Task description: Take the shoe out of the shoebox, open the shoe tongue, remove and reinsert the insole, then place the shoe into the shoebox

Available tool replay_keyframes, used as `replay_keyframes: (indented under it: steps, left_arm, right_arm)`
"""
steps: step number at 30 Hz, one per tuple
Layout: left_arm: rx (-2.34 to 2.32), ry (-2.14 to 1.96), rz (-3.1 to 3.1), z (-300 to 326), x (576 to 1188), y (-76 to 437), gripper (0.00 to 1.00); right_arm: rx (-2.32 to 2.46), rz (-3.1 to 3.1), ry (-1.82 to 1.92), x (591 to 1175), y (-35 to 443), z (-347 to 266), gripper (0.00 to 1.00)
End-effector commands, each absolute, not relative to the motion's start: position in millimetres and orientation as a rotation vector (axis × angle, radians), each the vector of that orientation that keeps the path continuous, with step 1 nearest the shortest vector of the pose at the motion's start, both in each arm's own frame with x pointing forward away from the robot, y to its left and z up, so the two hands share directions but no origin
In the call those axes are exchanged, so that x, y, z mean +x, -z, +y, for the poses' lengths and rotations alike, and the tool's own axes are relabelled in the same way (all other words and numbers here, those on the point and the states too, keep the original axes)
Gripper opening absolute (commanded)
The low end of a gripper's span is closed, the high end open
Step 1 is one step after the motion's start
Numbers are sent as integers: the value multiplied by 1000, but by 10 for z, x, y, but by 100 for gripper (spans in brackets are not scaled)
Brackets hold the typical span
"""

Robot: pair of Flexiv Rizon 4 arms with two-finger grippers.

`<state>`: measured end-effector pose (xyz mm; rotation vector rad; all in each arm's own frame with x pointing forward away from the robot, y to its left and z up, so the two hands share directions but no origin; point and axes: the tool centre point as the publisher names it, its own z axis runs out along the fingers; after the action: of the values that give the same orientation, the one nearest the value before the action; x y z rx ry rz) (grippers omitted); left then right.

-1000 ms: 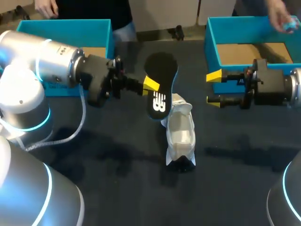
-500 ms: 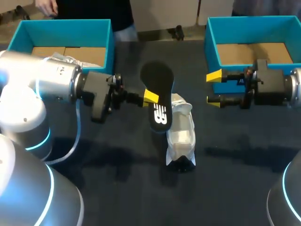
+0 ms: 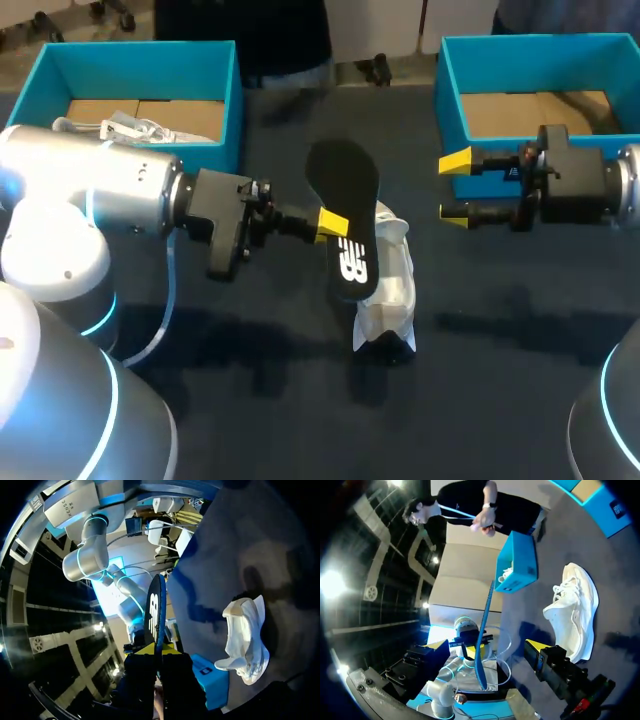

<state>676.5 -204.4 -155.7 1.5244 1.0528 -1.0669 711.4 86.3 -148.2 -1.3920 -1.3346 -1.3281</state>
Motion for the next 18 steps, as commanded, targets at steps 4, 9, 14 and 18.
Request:
replay_keyframes:
  steps: [4,9,14,18]
  left_arm:
    - [1496,1052,1059,-2217,6709,1607,0]
    - [1502,1045,1074,-2286,6713,1629,0]
    - [1503,1045,1081,-2356,6711,1639,0]
    - [1526,1039,1072,-2402,6721,1664,0]
  right_arm:
    - [-1418,-1327,1332,7149,1495,1090,100]
    - [-1388,-1322,1320,7163,1544,1306,100]
    - [-1367,-1321,1288,7172,1582,1439,100]
    - [-1367,-1320,1275,7169,1607,1474,98]
